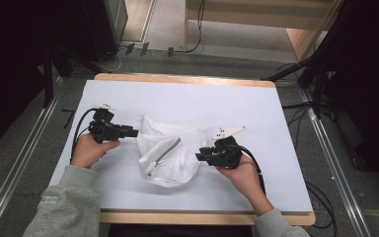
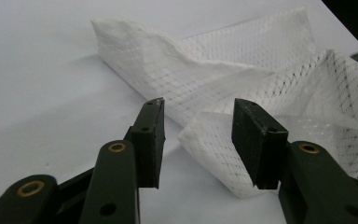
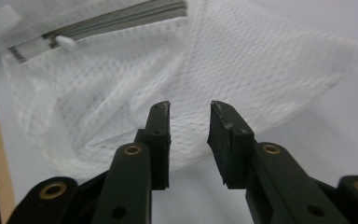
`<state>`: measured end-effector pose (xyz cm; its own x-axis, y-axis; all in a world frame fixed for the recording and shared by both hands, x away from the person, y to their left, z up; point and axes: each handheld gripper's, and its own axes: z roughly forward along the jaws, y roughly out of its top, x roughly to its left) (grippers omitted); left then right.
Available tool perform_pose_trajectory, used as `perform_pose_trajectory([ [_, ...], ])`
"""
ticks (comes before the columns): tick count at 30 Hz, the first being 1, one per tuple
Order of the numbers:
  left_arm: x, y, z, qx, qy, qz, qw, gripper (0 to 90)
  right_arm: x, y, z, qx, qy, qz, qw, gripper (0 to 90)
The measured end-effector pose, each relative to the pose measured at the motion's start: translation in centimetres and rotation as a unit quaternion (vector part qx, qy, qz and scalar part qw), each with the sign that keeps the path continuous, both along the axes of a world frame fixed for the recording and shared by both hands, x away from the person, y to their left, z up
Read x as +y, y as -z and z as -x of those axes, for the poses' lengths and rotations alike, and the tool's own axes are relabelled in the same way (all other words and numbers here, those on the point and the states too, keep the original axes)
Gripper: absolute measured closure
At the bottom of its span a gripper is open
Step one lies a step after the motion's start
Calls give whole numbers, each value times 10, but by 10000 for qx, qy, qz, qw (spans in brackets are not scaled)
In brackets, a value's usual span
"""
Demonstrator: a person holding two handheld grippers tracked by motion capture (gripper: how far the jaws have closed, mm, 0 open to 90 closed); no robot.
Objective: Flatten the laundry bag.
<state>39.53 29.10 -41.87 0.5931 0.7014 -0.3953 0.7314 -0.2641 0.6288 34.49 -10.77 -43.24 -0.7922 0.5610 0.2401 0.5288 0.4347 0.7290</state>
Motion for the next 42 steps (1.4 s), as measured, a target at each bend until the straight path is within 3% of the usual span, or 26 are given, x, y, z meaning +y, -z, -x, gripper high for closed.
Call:
perform_pose_trajectory([
  [11, -9, 13, 1, 5, 29, -95, 10000, 438, -12, 6, -31, 75, 543, 93, 9985, 501],
  [14, -11, 14, 0, 49, 42, -106, 9999, 437, -12, 10, -38, 94, 643, 135, 9978, 439],
  [19, -16, 16, 0, 99, 100, -173, 9998, 465, -8, 17, -44, 144, 750, 117, 9970, 414],
  [21, -18, 17, 0, 150, 114, -165, 9997, 518, -5, 21, -47, 227, 756, 85, 9968, 419],
  [22, -18, 17, 0, 180, 142, -164, 9996, 580, -1, 24, -50, 344, 736, 14, 9967, 496],
  [23, -19, 17, 0, 175, 157, -158, 9996, 580, -1, 24, -50, 344, 736, 14, 9967, 496],
  [24, -19, 17, 1, 199, 224, -165, 9994, 693, 2, 25, -50, 410, 680, -59, 9968, 642],
  [26, -19, 16, 2, 232, 238, -143, 9993, 794, 4, 23, -49, 396, 659, -35, 9970, 751],
  [29, -18, 11, 4, 189, 277, -21, 9994, 871, 6, 21, -48, 418, 600, 15, 9973, 872],
  [34, -16, 2, 8, 5, 240, 77, 9997, 883, 2, 17, -50, 445, 604, 47, 9972, 894],
  [38, -8, -7, 15, -185, 124, 153, 9996, 884, -11, 12, -55, 362, 776, 48, 9963, 894],
  [42, 0, -11, 20, -246, 45, 183, 9995, 883, -28, 7, -62, 241, 961, -26, 9951, 894],
])
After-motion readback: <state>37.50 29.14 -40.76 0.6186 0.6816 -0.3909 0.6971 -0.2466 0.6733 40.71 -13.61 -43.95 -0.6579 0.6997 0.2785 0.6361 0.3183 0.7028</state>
